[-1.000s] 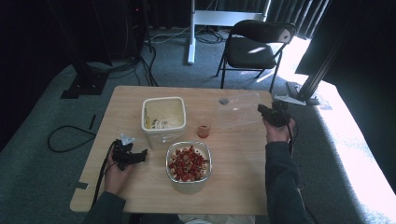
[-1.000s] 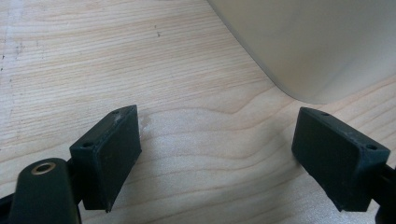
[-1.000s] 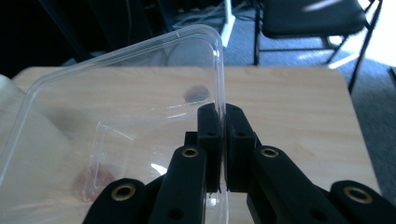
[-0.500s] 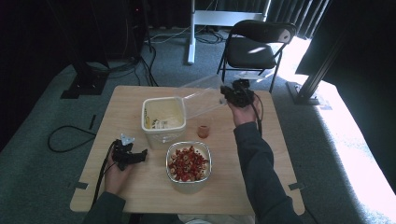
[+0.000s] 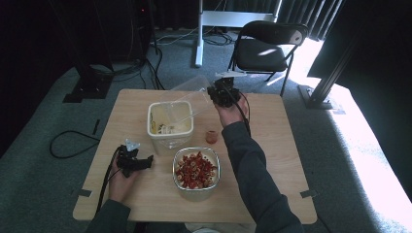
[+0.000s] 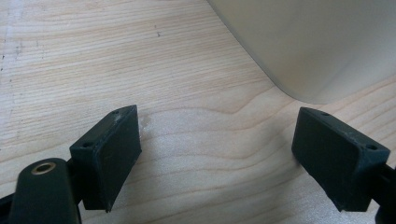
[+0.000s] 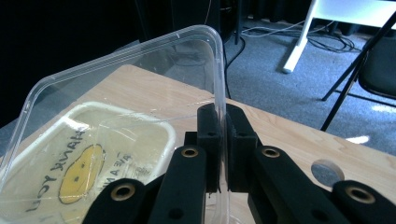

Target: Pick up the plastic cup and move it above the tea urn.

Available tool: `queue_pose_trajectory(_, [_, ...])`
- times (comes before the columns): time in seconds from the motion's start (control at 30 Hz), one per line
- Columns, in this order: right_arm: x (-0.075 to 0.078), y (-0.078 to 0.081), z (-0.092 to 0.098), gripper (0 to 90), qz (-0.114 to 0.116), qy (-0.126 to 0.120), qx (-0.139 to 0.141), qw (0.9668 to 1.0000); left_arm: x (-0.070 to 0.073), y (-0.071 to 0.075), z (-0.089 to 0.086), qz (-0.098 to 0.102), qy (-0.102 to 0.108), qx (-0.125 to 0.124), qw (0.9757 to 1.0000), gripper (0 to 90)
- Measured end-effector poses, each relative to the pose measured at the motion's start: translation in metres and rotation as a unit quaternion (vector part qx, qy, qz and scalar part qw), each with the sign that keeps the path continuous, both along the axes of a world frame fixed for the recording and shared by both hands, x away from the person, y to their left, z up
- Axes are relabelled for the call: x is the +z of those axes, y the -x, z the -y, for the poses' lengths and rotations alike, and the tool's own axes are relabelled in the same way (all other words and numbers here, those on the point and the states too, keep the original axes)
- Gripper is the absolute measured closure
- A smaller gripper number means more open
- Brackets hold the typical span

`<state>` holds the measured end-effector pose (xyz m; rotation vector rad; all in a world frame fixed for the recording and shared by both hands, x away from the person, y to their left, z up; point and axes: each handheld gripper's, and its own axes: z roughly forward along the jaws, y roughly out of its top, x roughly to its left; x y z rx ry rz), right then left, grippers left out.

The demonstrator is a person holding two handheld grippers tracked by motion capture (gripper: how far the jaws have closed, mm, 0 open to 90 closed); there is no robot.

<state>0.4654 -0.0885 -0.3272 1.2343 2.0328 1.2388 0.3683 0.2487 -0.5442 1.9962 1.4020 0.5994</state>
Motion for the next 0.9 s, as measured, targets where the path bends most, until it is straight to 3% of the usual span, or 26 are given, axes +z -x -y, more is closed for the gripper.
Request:
queue_pose_trajectory(0.03, [0.002, 0.001, -0.004, 70.6, 0.005, -0.005, 0.013, 0.9999, 0.0, 0.0, 0.0, 0.0, 0.0, 0.0, 1.0, 16.2])
queue_pose_trajectory(0.1, [0.004, 0.003, -0.004, 64.4, 0.013, -0.021, 0.025, 0.9994, 0.0, 0.0, 0.0, 0.001, 0.0, 0.0, 1.0, 16.2])
queue_pose_trajectory(0.23, [0.005, 0.007, -0.003, 60.4, 0.023, -0.016, 0.034, 0.999, 0.0, 0.0, 0.0, 0.001, 0.0, 0.001, 1.0, 16.2])
queue_pose_trajectory(0.47, [-0.005, 0.007, 0.003, 58.0, 0.015, -0.01, 0.035, 0.9993, 0.0, 0.0, 0.0, 0.0, 0.0, 0.0, 1.0, 16.2])
queue_pose_trajectory(0.73, [-0.028, 0.008, 0.017, 46.2, 0.004, 0.002, 0.044, 0.999, 0.0, 0.0, 0.0, 0.002, -0.001, 0.001, 1.0, 16.2])
queue_pose_trajectory(0.9, [-0.054, 0.015, 0.033, 40.6, 0.0, 0.011, 0.07, 0.9975, 0.0, 0.0, 0.0, 0.002, 0.0, 0.001, 1.0, 16.2])
